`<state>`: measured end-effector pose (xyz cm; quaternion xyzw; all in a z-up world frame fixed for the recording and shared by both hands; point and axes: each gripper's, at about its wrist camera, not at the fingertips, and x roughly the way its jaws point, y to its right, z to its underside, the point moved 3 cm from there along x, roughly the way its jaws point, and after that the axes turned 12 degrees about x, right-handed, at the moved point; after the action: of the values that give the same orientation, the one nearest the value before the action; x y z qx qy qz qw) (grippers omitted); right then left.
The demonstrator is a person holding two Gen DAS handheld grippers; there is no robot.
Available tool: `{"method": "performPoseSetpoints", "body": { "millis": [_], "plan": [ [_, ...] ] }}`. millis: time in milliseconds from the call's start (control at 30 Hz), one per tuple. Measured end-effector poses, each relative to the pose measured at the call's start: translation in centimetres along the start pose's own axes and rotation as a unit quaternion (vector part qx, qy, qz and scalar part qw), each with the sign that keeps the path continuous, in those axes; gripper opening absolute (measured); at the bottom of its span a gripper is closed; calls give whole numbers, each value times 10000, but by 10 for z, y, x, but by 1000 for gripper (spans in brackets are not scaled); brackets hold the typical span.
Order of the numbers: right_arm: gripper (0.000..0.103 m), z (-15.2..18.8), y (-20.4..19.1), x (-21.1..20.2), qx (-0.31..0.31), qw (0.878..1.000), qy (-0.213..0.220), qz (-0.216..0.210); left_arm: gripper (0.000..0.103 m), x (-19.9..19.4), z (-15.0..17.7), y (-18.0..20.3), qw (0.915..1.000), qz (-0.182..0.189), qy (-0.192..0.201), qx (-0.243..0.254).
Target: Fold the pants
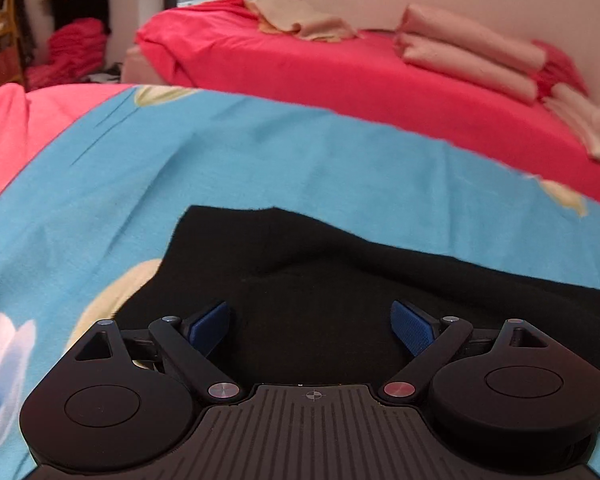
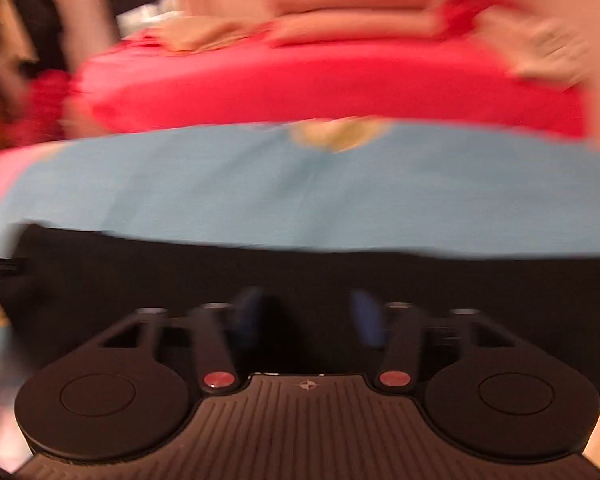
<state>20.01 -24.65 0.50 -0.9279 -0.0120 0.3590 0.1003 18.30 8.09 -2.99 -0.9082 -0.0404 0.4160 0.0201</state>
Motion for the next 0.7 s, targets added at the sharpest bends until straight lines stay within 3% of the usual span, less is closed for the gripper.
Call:
{"method": "performPoseSetpoints", "body": {
  "millis": [33, 67, 100, 133, 233, 333, 400, 433, 467, 600, 633, 700],
  "plan": [
    [48, -3, 3, -10, -82, 9995, 202, -229, 103, 9, 4, 2, 9999, -125, -71, -26],
    [67, -5, 2, -19, -124, 9975, 276, -646, 103, 10, 8, 4, 9997, -199, 154, -14],
    [73, -5, -4, -26, -287, 9940, 280, -1018, 103, 8, 13, 7, 9984, -322, 452, 43],
    [77, -4, -15, -28, -613, 9903, 292, -1211, 103, 10, 18, 10, 9975, -438, 540, 116],
    [76, 5, -51, -10, -1662, 9802, 222, -1055, 103, 9, 18, 10, 9973, -437, 582, 68],
    [70, 13, -71, 24, -1959, 9749, -143, -1047, 103, 9, 22, 6, 9975, -323, 629, -23],
    [57, 18, -73, 47, -1850, 9768, -474, -973, 103, 9, 21, 6, 9974, -344, 632, 10],
    [44, 25, -68, 45, -1603, 9803, -509, -1037, 103, 9, 20, 7, 9973, -369, 627, 45],
    [16, 25, -69, 42, -1512, 9807, -558, -1107, 103, 9, 19, 8, 9973, -380, 628, 57],
    [9, 22, -85, 11, -2068, 9747, 150, -831, 103, 9, 16, 6, 9971, -396, 645, 39],
    [9, 12, -86, 6, -2016, 9755, 346, -816, 103, 9, 17, 7, 9970, -412, 650, 55],
    [10, 2, -81, 10, -1637, 9820, 327, -886, 103, 7, 18, 9, 9968, -458, 640, 101]
  ]
}}
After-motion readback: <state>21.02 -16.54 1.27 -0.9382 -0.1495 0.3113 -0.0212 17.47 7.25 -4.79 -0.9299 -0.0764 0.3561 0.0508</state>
